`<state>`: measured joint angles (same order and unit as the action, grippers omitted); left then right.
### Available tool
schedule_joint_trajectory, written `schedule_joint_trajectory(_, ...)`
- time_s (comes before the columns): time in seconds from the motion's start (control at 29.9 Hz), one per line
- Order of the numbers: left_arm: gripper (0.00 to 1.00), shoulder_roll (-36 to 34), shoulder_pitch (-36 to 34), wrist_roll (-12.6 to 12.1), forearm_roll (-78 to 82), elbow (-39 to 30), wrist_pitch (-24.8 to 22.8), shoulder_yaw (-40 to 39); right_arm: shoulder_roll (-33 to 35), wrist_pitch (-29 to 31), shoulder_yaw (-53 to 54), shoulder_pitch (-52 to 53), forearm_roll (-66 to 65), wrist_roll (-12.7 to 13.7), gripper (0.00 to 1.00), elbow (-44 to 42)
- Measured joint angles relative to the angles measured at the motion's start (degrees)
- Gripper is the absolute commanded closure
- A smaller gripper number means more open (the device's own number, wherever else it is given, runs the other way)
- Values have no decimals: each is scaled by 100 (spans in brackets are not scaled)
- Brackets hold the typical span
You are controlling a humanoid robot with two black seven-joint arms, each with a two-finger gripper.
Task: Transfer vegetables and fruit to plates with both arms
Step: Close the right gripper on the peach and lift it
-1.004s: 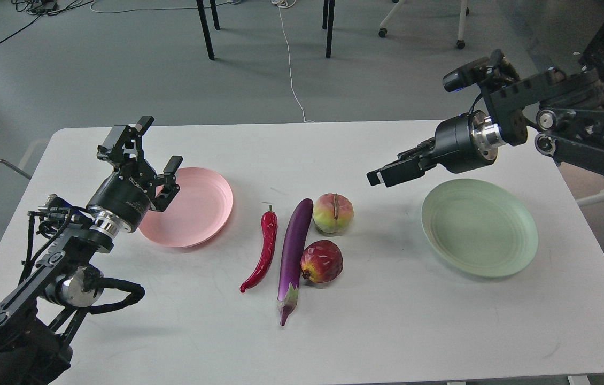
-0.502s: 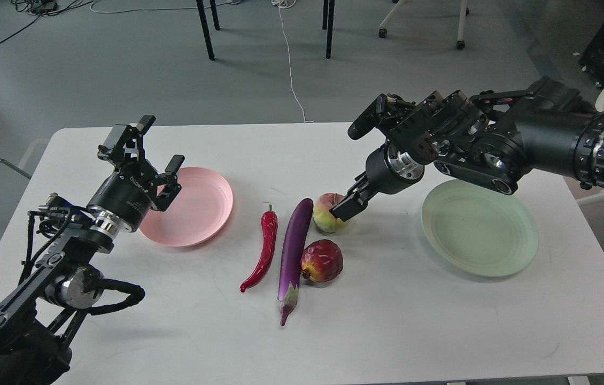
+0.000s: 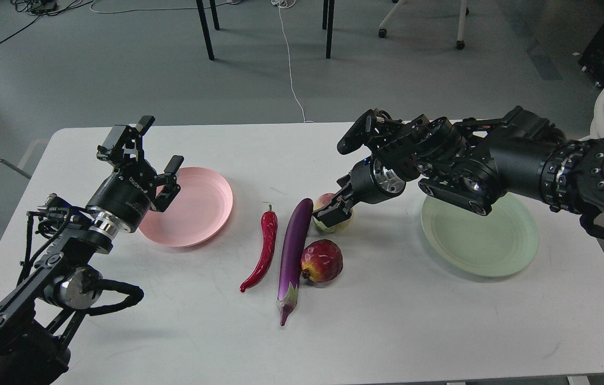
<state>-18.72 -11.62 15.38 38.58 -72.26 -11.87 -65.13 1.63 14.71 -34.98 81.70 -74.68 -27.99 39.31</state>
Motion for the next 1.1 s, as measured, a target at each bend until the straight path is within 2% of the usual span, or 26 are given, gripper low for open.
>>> schedule_joint_trajectory(0.47, 0, -17, 47, 0, 0, -40, 0, 0, -163, -89, -29, -313, -20, 0, 2, -461)
schedule_joint_trajectory(0.6, 0, -17, 47, 0, 0, -43, 0, 0, -164, -99, -68, -336, -20, 0, 6, -472)
schedule_joint_trajectory(0.7, 0, -17, 48, 1, 0, -43, 0, 0, -163, -100, -88, -338, -15, 0, 15, -462)
schedule_joint_trajectory(0.94, 0, -23, 111, 5, 0, -66, 0, -7, -164, -71, -302, -337, -7, -1, 52, -468)
schedule_joint_trajectory(1.1, 0, -35, 114, 5, 2, -85, 0, -11, -164, -64, -395, -266, 20, 0, 53, -420)
